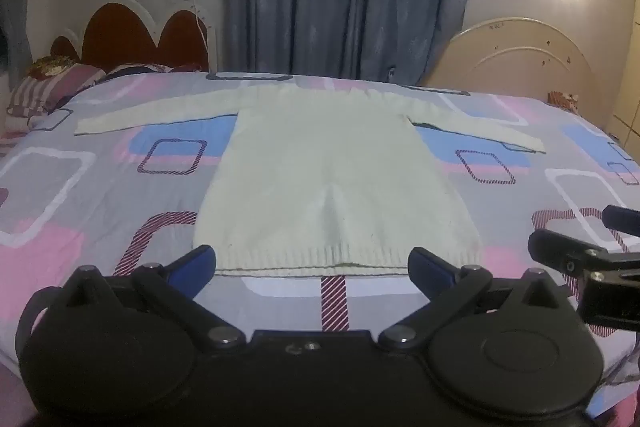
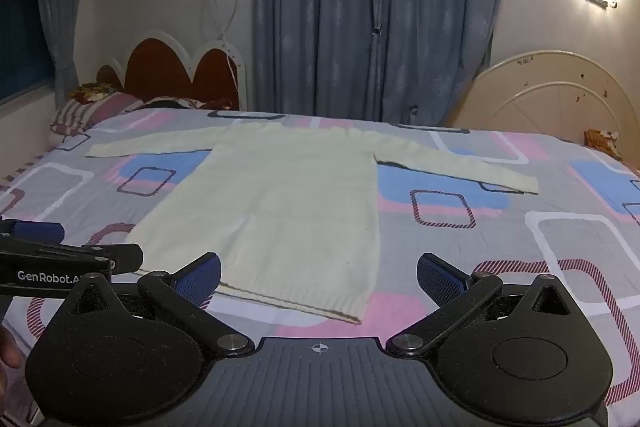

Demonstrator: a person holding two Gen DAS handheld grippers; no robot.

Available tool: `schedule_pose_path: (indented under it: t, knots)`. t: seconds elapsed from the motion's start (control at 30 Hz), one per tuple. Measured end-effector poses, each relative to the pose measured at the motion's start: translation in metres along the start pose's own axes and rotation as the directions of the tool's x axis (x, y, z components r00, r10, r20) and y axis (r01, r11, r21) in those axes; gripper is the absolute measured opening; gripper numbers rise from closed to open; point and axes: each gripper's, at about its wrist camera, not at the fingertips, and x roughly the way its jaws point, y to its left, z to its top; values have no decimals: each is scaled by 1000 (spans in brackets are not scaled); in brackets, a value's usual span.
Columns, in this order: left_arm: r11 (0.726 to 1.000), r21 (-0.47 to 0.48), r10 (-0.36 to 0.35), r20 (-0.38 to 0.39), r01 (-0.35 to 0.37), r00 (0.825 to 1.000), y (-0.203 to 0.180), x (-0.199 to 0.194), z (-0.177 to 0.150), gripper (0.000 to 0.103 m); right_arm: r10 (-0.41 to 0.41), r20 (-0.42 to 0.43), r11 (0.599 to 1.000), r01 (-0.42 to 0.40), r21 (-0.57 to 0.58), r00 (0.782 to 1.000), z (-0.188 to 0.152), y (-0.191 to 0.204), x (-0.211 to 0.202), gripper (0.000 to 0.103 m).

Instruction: Fold small clothes

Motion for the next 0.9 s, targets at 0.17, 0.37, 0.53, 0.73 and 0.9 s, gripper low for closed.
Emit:
schedule_pose_path:
  t: [0.17,0.37,0.53,0.73,0.9]
  knots:
    - [999,-28,-18,-20,17,1000,2,0,0,103,-2,0,1000,2,-1,1000,1,3,0,103]
    - [999,-23,-23,-21,23,1000,5,-1,1,103,-6,5,1000,6,4,1000,-1,2,4,103]
    - [999,-25,-27,-19,26,999,7,-1,1,103,-6,7,1000,6,11,1000,0,2,4,103]
    - [1000,-21,-21,-17,20,1000,6,-1,1,103,-3,11,1000,3,7,1000,1,3,2,103]
    - [1000,-20,-23,-18,22,1000,7,-1,1,103,-4,9,1000,4,2,1000,2,5,-1,103]
